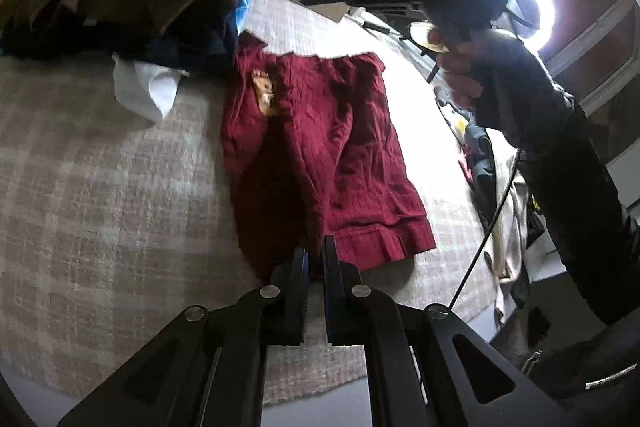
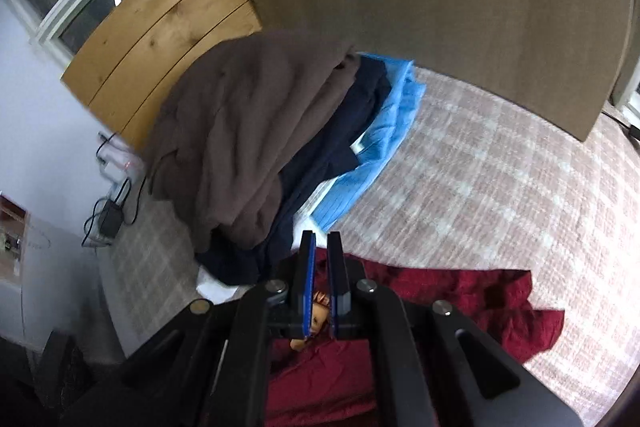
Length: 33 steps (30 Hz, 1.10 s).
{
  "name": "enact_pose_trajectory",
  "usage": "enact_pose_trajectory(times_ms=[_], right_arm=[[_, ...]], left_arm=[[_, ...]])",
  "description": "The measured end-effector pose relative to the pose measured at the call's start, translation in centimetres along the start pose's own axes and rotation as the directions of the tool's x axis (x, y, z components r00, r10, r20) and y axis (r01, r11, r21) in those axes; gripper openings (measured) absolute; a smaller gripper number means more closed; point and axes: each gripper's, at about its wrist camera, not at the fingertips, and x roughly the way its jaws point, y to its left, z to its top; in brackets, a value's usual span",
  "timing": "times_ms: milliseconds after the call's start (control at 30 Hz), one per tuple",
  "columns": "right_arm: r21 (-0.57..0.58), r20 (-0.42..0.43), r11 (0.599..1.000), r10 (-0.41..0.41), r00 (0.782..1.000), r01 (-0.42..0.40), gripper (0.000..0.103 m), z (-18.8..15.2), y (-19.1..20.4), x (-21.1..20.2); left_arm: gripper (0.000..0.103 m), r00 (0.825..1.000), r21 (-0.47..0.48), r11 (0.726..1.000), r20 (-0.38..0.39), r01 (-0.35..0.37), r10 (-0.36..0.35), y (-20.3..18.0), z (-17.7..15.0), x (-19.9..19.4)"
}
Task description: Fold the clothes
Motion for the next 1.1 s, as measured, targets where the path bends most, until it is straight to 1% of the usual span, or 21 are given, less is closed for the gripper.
enact_pose_trajectory(times_ms=[33,67,100,133,200,367,433,500,533,567,600,700,800,900,1000,1100], right_arm=[[-0.029,-0.034,0.999,-0.028,0.999,0.027,0.020,-0.5,0.0,0.2],[-0.059,-0.067,0.997,-0.057,0.996,0.053,0.041,-0.9,-0.1,0.5],[-0.090,-0.099,0.993,-0.087,0.991,0.078,0.050,-1.4,-0.1,0.7],[-0.122,-0.125,0.987,-0.120,0.985,0.105,0.050,-1.8,-0.2,1.0],[-0.172,-0.143,0.972,-0.184,0.973,0.159,0.050,-2.2,-0.3,1.9],[-0.209,-0.204,0.965,-0.201,0.958,0.159,0.050,-2.8,-0.3,4.8],[-0.250,-0.219,0.953,-0.227,0.949,0.171,0.049,-3.4,0.1,5.8],[-0.272,-0.224,0.942,-0.261,0.939,0.197,0.027,-4.0,0.2,6.2],[-0.263,-0.214,0.946,-0.250,0.944,0.191,0.025,-4.0,0.1,5.8],[-0.254,-0.205,0.949,-0.240,0.949,0.185,0.012,-4.0,0.0,5.4],[-0.245,-0.195,0.953,-0.230,0.953,0.179,0.008,-4.1,-0.2,5.0],[-0.217,-0.164,0.963,-0.199,0.966,0.161,0.007,-4.1,-0.5,3.6],[-0.181,-0.113,0.974,-0.161,0.980,0.139,0.007,-3.6,-0.4,1.3],[-0.159,-0.083,0.983,-0.101,0.991,0.087,0.007,-2.7,0.3,0.1],[-0.178,-0.093,0.980,-0.112,0.989,0.094,0.007,-1.4,2.0,1.7],[-0.192,-0.124,0.978,-0.112,0.986,0.087,0.007,-1.2,2.9,4.4]], left_arm=[[0.005,1.000,0.003,1.000,-0.005,0.005,-0.004,0.2,0.1,0.1],[0.005,1.000,0.006,1.000,-0.010,0.009,-0.009,0.4,0.1,0.2],[0.005,1.000,0.008,1.000,-0.016,0.014,-0.013,0.6,0.2,0.2],[0.005,1.000,0.011,1.000,-0.021,0.018,-0.018,0.8,0.3,0.3],[0.005,0.999,0.017,0.999,-0.032,0.027,-0.027,1.2,0.4,0.5],[0.005,0.998,0.031,0.999,-0.050,0.038,-0.037,1.8,0.7,0.7],[0.005,0.998,0.037,0.999,-0.053,0.036,-0.034,1.8,0.7,0.7],[0.005,0.998,0.040,0.999,-0.056,0.037,-0.035,1.8,0.7,0.8],[0.005,0.998,0.039,0.998,-0.057,0.040,-0.038,1.8,0.6,0.8],[0.005,0.998,0.036,0.998,-0.057,0.041,-0.039,1.8,0.6,0.8],[0.005,0.998,0.034,0.999,-0.056,0.042,-0.040,1.9,0.6,0.8],[0.005,0.997,0.032,0.998,-0.049,0.054,-0.053,1.7,0.7,0.5],[0.005,0.997,0.036,0.997,-0.022,0.070,-0.070,1.3,0.8,-0.4],[0.005,0.998,0.034,0.997,-0.009,0.064,-0.064,1.6,0.8,-0.9],[0.005,0.999,0.015,0.999,-0.011,0.050,-0.050,2.5,0.6,-1.0],[0.005,1.000,-0.009,1.000,-0.024,0.016,-0.016,3.7,0.3,-0.5]])
